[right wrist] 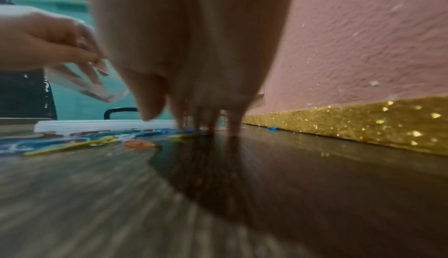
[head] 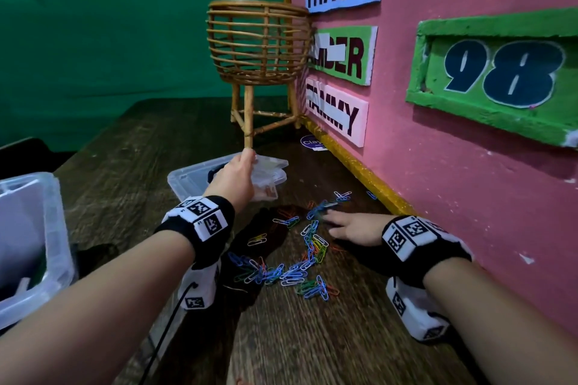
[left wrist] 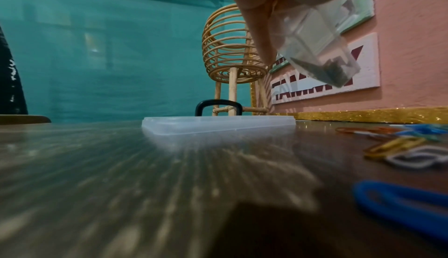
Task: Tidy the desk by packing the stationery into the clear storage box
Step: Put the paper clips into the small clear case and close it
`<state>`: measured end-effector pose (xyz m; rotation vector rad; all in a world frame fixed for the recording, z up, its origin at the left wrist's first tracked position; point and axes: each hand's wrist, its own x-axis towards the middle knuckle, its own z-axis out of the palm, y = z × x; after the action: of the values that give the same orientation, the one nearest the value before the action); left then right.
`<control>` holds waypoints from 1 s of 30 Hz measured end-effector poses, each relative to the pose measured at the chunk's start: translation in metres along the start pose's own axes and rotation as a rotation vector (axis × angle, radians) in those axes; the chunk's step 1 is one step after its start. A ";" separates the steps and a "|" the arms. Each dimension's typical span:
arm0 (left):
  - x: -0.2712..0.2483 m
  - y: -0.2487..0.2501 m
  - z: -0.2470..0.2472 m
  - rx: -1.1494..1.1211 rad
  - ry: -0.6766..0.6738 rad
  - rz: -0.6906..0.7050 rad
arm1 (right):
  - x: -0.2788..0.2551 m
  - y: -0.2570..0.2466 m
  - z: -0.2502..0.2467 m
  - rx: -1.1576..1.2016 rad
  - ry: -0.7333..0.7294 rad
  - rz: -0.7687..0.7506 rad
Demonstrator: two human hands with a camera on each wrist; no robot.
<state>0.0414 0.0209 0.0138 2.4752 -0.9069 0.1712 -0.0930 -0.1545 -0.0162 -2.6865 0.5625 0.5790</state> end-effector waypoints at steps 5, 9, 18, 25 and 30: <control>0.009 0.004 0.006 -0.039 0.014 0.051 | 0.011 0.015 -0.013 0.095 0.376 0.068; 0.014 0.004 0.009 -0.056 0.040 0.075 | 0.025 0.019 -0.023 0.087 0.372 0.198; 0.017 0.005 0.012 -0.059 0.065 0.139 | 0.034 0.019 -0.031 0.016 0.279 0.288; 0.015 0.005 0.012 -0.025 0.118 0.137 | 0.043 0.022 -0.034 0.275 0.524 0.088; 0.017 0.003 0.015 -0.054 0.145 0.162 | 0.050 0.025 -0.035 0.113 0.411 0.120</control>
<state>0.0517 0.0019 0.0069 2.3062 -1.0348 0.3718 -0.0512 -0.2055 -0.0145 -2.6836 0.8394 0.0143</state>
